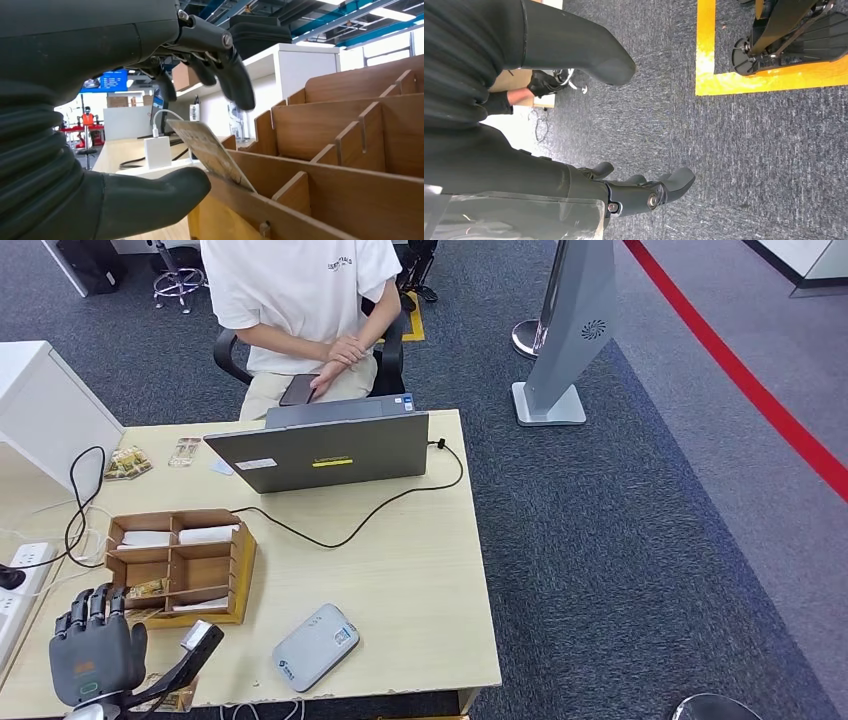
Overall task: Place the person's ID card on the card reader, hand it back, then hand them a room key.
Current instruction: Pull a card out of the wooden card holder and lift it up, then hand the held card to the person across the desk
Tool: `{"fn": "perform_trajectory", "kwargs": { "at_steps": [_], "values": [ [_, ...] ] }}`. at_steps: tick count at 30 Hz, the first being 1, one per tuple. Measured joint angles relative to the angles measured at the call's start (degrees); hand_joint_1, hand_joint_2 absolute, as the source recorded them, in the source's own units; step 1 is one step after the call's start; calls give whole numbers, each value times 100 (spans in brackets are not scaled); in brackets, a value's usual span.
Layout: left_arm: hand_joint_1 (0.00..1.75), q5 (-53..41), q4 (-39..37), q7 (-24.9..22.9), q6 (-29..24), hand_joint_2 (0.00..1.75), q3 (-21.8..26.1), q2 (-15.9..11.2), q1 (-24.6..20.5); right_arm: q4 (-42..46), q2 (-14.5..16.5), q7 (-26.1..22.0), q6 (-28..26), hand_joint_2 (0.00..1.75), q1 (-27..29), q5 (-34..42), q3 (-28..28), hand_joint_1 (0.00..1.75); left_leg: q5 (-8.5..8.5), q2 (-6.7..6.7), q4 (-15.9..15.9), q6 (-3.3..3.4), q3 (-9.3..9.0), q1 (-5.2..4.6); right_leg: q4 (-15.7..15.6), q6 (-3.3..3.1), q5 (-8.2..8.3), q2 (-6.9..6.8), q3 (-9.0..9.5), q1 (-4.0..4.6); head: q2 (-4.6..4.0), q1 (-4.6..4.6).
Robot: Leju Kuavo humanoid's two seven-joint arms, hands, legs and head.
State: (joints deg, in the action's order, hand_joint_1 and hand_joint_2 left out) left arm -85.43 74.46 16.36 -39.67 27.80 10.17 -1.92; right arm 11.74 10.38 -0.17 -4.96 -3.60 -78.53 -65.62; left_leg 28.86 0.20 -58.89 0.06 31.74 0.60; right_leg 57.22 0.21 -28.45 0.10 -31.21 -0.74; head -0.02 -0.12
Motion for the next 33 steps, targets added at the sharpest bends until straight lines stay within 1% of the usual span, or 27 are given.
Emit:
{"fn": "perform_trajectory", "kwargs": {
  "at_steps": [24,27,29,30,33],
  "values": [
    [175,104,-372,-225,-48,175,-39,-162,-45,0,0,-32,-2,175,1,7,1,0,0,4,0,0,-3,0,0,0,0,2,0,0,-1,-1],
    [175,137,-354,-416,-32,175,-168,-168,-13,0,0,13,-2,175,1,15,0,0,0,3,0,0,-3,-1,0,0,0,2,0,0,-1,-1],
    [175,110,-178,-847,226,175,-449,-217,97,0,0,32,-1,175,2,35,-2,0,0,4,0,0,-3,0,0,0,0,2,0,0,-1,0],
    [175,73,24,-1138,508,175,-675,-267,186,1,0,38,-1,175,4,46,-4,0,0,4,0,0,-3,-1,0,0,0,2,-1,0,-1,0],
    [175,-55,962,-1939,1727,175,-1540,-536,517,2,0,39,0,175,12,100,-16,0,0,2,-1,0,1,0,0,0,0,0,-4,0,0,4]
  ]
}}
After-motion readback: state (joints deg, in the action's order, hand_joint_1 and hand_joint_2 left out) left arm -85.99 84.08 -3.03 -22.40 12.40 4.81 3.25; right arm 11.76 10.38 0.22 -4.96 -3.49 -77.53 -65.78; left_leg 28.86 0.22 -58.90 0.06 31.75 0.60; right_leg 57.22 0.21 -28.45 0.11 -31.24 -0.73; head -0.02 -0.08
